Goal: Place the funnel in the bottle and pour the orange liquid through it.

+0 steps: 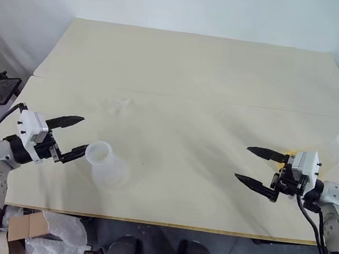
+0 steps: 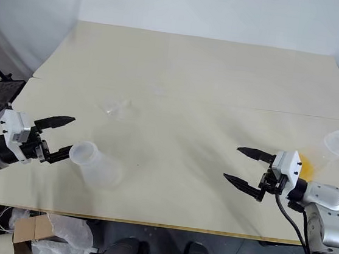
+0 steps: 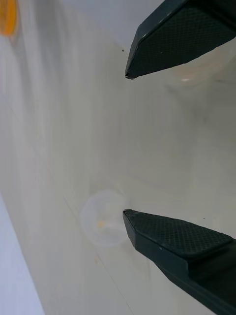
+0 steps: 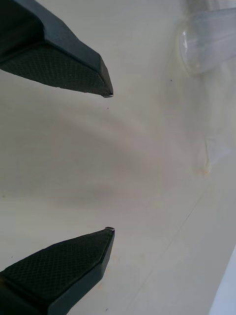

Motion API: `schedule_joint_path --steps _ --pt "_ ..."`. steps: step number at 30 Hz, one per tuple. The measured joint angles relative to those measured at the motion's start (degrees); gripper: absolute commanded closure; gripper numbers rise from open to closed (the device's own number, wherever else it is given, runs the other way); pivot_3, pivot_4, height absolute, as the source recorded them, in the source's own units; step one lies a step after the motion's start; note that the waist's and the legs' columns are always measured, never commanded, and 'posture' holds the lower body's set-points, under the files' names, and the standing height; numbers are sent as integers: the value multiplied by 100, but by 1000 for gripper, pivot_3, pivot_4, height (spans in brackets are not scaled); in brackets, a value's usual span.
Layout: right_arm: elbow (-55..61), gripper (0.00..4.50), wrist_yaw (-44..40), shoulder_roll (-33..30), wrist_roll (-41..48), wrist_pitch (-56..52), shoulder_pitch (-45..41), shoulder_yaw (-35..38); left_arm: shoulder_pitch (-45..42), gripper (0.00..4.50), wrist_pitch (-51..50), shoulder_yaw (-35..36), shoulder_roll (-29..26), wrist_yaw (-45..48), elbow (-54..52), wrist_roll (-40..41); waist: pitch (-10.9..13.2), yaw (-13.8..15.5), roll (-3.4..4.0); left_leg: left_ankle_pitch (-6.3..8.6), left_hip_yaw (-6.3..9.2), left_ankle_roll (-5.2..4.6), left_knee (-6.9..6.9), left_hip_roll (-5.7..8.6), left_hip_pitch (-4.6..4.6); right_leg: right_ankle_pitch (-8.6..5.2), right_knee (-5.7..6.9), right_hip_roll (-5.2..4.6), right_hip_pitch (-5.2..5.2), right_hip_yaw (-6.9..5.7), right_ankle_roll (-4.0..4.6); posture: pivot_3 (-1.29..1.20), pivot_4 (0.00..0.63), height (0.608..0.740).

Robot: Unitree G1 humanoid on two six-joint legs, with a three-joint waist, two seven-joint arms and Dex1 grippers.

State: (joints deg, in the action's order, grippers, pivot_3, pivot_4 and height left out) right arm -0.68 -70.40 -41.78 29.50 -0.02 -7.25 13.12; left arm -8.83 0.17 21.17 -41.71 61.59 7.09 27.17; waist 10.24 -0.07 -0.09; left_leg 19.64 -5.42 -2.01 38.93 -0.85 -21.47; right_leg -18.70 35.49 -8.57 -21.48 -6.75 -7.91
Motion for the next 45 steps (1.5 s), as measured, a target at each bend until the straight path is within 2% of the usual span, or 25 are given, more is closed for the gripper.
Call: schedule_joint_path --steps 7,12,18,23,27,31,37,40,45 --pt "-111 66 46 3 -27 -6 -57 -1 9 0 -284 -5 58 -326 -65 56 1 -1 -1 0 0 0 2 -1 0 0 2 1 0 0 0 0 150 740" --pt "193 66 165 61 230 -443 -306 -58 187 0 -385 251 61 32 -13 451 1 -26 -1 1 0 2 1 -5 2 0 3 3 -1 0 1 0 150 740" --pt "743 66 60 103 381 -750 -433 -399 1110 0 -59 584 -118 462 467 385 2 -29 -2 3 -2 3 0 -6 3 -1 1 1 -1 -2 2 0 150 740" --pt "1295 66 -182 103 491 -840 -555 -677 2233 0 99 1268 -174 627 619 398 6 -20 -8 15 2 3 1 -12 4 -1 -6 -11 0 -1 4 0 150 740" --pt "1371 66 -339 103 481 -753 -618 -798 2907 0 35 1547 -82 661 115 514 9 31 -14 27 13 -5 9 0 4 -1 -22 -71 5 16 5 0 150 740" --pt "1334 66 -384 102 448 -681 -656 -806 3217 0 -240 1626 89 556 -847 829 9 13 -15 33 13 -2 6 2 3 -1 -45 -79 13 15 6 0 150 740" --pt "926 66 -384 101 270 -356 -463 -616 3071 0 -902 1379 119 213 -2250 1302 9 -4 -14 34 6 -3 5 3 4 -1 -39 -65 17 3 5 0 150 740" --pt "831 66 -381 84 203 -251 -269 -564 2838 0 -1154 1072 118 165 -2470 1365 9 -5 -13 33 0 -4 7 -3 5 0 -33 -13 20 -21 4 0 150 740" --pt "815 66 -303 15 186 -242 -108 -421 2195 0 -1231 511 173 62 -2447 1305 9 -2 -13 32 -4 -4 10 -7 8 0 -32 -4 23 -17 4 0 150 740"
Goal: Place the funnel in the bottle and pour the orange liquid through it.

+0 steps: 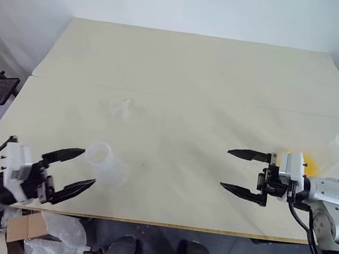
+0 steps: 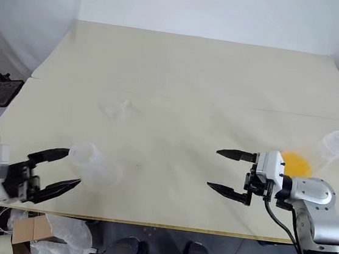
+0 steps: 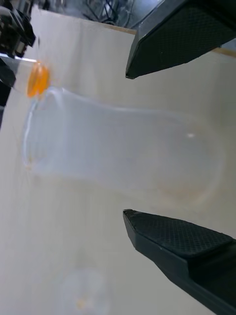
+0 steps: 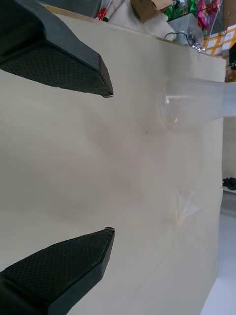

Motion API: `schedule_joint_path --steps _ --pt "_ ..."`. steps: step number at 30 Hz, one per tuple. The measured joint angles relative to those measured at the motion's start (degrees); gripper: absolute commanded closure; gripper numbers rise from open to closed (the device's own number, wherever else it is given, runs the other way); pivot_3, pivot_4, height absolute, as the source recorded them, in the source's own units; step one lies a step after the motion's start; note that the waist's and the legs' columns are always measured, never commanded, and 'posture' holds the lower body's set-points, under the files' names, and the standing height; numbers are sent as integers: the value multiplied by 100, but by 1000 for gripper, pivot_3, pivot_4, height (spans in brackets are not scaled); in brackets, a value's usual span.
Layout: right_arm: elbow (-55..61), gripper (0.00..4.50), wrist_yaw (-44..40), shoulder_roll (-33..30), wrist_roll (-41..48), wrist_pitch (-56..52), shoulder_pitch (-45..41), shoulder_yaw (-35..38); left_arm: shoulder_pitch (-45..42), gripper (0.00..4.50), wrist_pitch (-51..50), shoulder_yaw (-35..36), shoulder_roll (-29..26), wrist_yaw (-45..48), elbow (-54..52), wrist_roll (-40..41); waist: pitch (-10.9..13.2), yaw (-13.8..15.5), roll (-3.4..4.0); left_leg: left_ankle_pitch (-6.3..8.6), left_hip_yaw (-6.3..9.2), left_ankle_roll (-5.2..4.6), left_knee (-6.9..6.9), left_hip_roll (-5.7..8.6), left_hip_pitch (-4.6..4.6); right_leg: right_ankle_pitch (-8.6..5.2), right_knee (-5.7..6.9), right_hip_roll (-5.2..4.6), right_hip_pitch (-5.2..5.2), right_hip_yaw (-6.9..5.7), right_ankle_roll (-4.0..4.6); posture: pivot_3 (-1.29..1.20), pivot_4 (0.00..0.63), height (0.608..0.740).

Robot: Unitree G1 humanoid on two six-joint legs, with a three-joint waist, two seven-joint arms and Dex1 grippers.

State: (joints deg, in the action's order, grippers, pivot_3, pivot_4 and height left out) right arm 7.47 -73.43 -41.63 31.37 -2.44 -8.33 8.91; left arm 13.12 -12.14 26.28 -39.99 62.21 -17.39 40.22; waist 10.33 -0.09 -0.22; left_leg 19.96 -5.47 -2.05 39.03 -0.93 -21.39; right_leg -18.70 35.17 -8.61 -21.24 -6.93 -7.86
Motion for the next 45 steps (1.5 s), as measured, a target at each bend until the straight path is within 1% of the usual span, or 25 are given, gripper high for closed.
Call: schedule_joint_path --steps 4,9,10,11,13,15,16,17,21,23,26,30,33,34,35,36,37,39,42,45 --pt "60 66 178 -4 -1 0 126 92 -626 0 60 -418 240 -159 155 -136 0 5 0 0 1 0 2 -1 3 0 8 4 1 -1 0 0 150 740" --pt "189 66 358 -4 -3 0 440 127 -799 0 78 -600 305 -167 246 -176 0 -3 0 0 -3 0 3 0 5 0 10 4 1 2 0 0 150 740" --pt "207 0 402 -4 -5 0 497 131 -813 379 78 -611 314 -167 247 -178 0 -2 0 0 -3 0 3 -1 6 0 11 5 1 2 0 0 150 740" --pt "215 0 422 -4 -8 0 516 132 -825 569 78 -612 318 -168 247 -178 0 0 0 0 -3 0 4 -1 6 0 11 5 1 3 0 0 150 740" --pt "239 0 494 -2 -51 28 549 135 -896 1111 87 -652 318 -158 253 -182 0 5 0 -1 -3 0 5 -1 8 0 11 5 2 3 0 0 150 740" --pt "246 0 552 13 -77 104 568 135 -956 1767 99 -699 323 -138 256 -182 0 5 0 -1 -3 0 5 -1 8 0 11 4 3 4 0 0 150 740" --pt "246 0 574 22 -87 130 583 135 -1017 2008 101 -699 338 -142 259 -177 0 9 0 -1 -2 0 5 -1 8 0 11 4 4 4 0 0 150 740" --pt "247 0 591 36 -98 146 592 137 -1053 2106 90 -703 347 -142 265 -174 0 14 0 -1 -1 0 5 -1 8 0 10 4 5 3 0 0 150 740" --pt "264 0 719 63 -121 252 797 163 -1353 2106 67 -758 380 -137 433 -167 0 29 0 -1 0 0 6 0 9 0 9 5 8 2 0 0 150 740" --pt "358 0 863 94 -127 257 1028 299 -1618 2106 -2 -917 451 -193 458 -169 0 65 0 -1 4 -1 7 1 9 0 10 5 11 1 -1 0 150 740" --pt "554 0 1152 176 -157 269 1422 550 -2308 2106 -31 -1375 815 -437 488 -283 0 168 0 -4 11 -4 14 6 12 3 11 5 22 1 -5 0 150 740" --pt "869 0 1555 296 -201 344 1988 993 -3076 2106 278 -2237 1373 -521 818 -890 -1 166 2 -4 3 -5 13 10 13 4 -8 10 30 -1 -9 0 150 740" --pt "1050 0 1782 391 -249 364 2355 1219 -3821 2106 545 -2858 2053 -873 1503 -1545 -1 208 2 -9 2 -11 15 15 13 5 -19 12 38 -5 -10 0 150 740" --pt "1111 0 1822 419 -248 375 2448 1296 -3992 2106 631 -2965 2180 -915 1711 -1661 -2 215 3 -9 0 -11 15 14 13 5 -22 12 40 -5 -10 0 150 740" --pt "1177 0 1886 452 -250 376 2575 1389 -4248 2106 805 -3080 2437 -1005 2045 -1839 -3 240 5 -11 0 -14 15 18 14 6 -27 12 44 -6 -11 0 150 740" --pt "1315 0 2019 556 -280 384 2838 1561 -4761 2106 1252 -3270 2963 -1161 2794 -2136 -2 289 3 -12 -2 -16 15 24 12 6 -41 13 47 -9 -12 0 150 740" --pt "1443 0 2118 651 -311 386 3020 1630 -5153 2106 1598 -3356 3292 -1270 3393 -2312 0 314 -1 -12 -4 -16 15 25 9 7 -53 16 48 -9 -14 0 150 740" --pt "1652 0 2262 796 -325 386 3228 1654 -5699 2106 2084 -3452 3668 -1341 4202 -2534 0 293 -2 -11 -16 -18 11 26 10 8 -58 16 44 -8 -16 0 150 740" --pt "1958 0 2486 969 -362 370 3454 1643 -6407 2106 2546 -3481 3967 -1325 5318 -2745 0 267 -2 -11 -25 -18 7 26 8 8 -57 23 34 -8 -16 0 150 740" --pt "2151 0 2665 1018 -368 346 3464 1640 -6737 2106 2859 -3532 4006 -1222 5979 -2949 1 226 -2 -11 -27 -18 6 22 8 8 -54 23 31 -5 -16 0 150 740"
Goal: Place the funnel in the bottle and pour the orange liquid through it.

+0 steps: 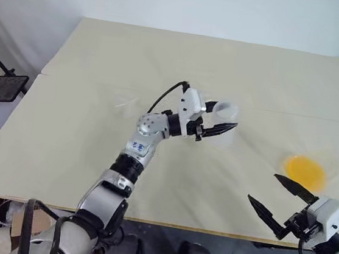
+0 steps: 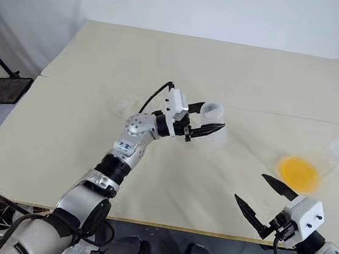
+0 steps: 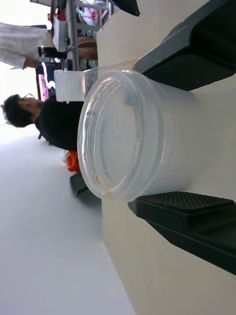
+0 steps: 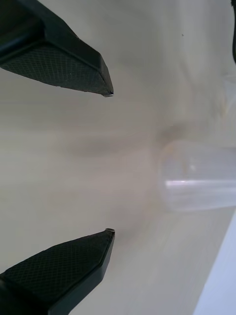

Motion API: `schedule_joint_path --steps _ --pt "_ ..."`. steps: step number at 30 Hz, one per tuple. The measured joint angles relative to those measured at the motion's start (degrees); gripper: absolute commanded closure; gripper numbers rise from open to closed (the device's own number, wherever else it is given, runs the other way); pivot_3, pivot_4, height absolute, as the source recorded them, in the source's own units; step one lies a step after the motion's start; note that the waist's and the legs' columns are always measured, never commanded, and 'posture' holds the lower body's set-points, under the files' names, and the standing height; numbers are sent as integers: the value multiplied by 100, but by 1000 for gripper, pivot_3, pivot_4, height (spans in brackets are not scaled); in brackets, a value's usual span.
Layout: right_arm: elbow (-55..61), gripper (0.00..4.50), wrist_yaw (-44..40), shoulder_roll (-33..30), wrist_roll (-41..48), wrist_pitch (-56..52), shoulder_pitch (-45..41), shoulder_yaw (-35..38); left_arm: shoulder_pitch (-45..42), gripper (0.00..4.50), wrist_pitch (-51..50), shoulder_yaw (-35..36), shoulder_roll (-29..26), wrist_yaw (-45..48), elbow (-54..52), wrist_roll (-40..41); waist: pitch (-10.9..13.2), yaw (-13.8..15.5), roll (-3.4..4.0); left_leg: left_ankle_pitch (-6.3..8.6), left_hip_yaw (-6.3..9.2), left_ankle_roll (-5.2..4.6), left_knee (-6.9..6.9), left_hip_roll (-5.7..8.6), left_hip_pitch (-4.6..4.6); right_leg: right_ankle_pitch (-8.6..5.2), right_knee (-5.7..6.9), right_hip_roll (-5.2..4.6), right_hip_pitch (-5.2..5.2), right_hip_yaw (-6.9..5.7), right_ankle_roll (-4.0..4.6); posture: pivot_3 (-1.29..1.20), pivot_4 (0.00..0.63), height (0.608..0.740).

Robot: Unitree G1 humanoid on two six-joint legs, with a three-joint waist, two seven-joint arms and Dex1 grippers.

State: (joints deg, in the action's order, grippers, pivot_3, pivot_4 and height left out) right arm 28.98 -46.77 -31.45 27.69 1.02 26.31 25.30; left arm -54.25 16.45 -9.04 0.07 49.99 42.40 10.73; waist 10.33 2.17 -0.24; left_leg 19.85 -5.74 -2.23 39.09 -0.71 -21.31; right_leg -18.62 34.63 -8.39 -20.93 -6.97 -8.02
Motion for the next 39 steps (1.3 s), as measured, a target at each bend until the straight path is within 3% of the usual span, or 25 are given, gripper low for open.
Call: schedule_joint_path --steps 13,20,33,39 --pt "122 0 257 -1 41 -143 -215 0 -98 2106 178 -4 -83 191 574 -312 1 5 -1 -2 10 -5 6 -7 -12 0 14 -8 -10 -1 -1 0 150 740" --pt "113 0 224 -27 56 -286 -495 -150 171 11 -171 165 -84 304 354 -179 0 -19 -1 -3 12 -5 6 -10 -12 1 27 -8 -16 -1 -1 0 150 740" --pt "-418 0 -99 -205 67 -356 -1326 -494 2060 11 -1067 743 -1289 639 -2100 559 -1 -84 2 -4 25 -3 11 -11 -7 1 49 -13 -14 -3 -1 0 150 740" --pt "-890 0 -498 -352 87 -360 -2078 -823 3312 11 -1551 1422 -1868 -55 -3553 731 -1 -79 2 -4 39 -2 13 -12 -1 1 46 -17 0 -7 -1 0 150 740"
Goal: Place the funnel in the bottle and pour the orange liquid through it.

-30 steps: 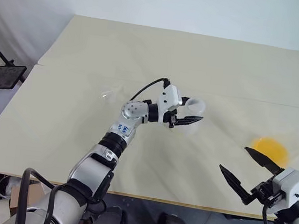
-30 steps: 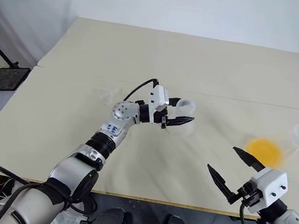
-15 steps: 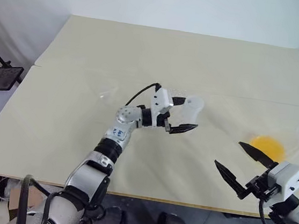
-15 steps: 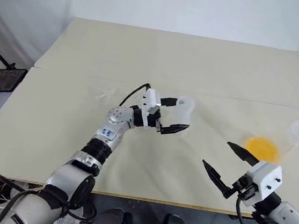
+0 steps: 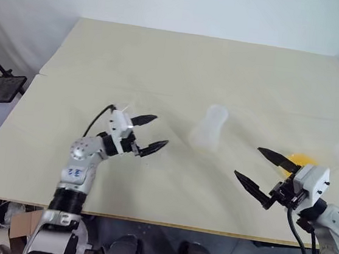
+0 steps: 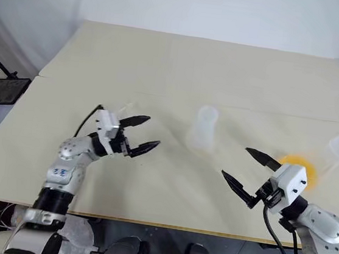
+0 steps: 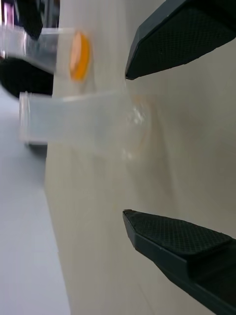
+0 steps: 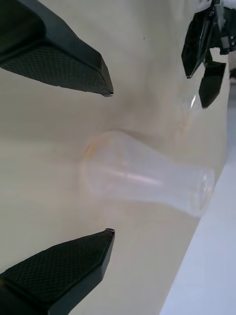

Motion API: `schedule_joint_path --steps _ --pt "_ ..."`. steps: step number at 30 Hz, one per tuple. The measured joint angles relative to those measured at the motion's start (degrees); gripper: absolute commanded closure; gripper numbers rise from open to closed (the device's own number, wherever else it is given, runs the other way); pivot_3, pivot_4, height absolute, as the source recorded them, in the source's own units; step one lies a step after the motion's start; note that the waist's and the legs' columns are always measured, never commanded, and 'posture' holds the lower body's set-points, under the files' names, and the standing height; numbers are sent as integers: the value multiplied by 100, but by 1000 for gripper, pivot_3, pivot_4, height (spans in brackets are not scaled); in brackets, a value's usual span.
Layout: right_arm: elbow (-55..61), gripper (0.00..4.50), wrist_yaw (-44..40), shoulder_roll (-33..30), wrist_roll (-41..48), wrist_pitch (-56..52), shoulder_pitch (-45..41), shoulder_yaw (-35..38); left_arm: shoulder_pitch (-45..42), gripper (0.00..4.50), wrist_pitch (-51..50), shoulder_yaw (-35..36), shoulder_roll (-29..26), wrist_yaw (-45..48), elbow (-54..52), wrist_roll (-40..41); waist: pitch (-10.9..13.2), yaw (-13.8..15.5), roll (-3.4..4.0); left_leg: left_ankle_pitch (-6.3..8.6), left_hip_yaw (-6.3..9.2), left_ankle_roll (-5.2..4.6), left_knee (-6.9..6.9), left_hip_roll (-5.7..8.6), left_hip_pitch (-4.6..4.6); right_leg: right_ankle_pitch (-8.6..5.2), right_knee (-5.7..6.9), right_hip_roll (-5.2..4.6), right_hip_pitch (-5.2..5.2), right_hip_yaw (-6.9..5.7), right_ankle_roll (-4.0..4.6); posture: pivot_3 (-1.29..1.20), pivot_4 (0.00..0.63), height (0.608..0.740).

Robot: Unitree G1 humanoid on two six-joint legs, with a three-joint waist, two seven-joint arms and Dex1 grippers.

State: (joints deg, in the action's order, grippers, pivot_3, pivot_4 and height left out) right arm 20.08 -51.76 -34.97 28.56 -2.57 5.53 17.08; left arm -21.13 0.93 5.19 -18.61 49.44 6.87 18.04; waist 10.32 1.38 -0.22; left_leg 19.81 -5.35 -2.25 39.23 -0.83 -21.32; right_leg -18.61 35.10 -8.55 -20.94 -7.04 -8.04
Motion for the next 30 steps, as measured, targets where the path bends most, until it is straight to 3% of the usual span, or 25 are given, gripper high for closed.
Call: schedule_joint_path --steps 8,13,18,22,30 --pt "-494 0 -450 -19 167 -189 -865 -579 2711 11 -353 1436 -124 -1343 -1802 107 1 -71 -1 3 11 2 -5 -8 15 0 -12 -3 22 -4 0 0 150 740" --pt "-597 0 -623 -18 182 -246 -1068 -771 3379 11 -444 1902 -91 -1667 -2025 390 0 24 -1 6 23 -1 -4 1 13 0 -27 -19 32 25 1 0 150 740" --pt "-708 0 -680 -49 157 -185 -1091 -756 3196 11 -668 1867 -68 -1874 -2195 649 0 -9 1 13 19 7 -5 -4 14 0 -25 -9 27 30 1 0 150 740" --pt "-703 0 -667 -88 90 -91 -1043 -691 2390 11 -818 1448 -24 -2080 -1985 589 -1 19 2 11 15 6 -4 -1 16 1 -18 -5 28 -5 1 0 150 740" --pt "-561 0 -497 -89 40 -73 -705 -552 348 11 -809 612 126 -2390 144 -122 -1 0 0 10 3 5 -4 2 13 2 -10 0 19 -18 -2 0 150 740"
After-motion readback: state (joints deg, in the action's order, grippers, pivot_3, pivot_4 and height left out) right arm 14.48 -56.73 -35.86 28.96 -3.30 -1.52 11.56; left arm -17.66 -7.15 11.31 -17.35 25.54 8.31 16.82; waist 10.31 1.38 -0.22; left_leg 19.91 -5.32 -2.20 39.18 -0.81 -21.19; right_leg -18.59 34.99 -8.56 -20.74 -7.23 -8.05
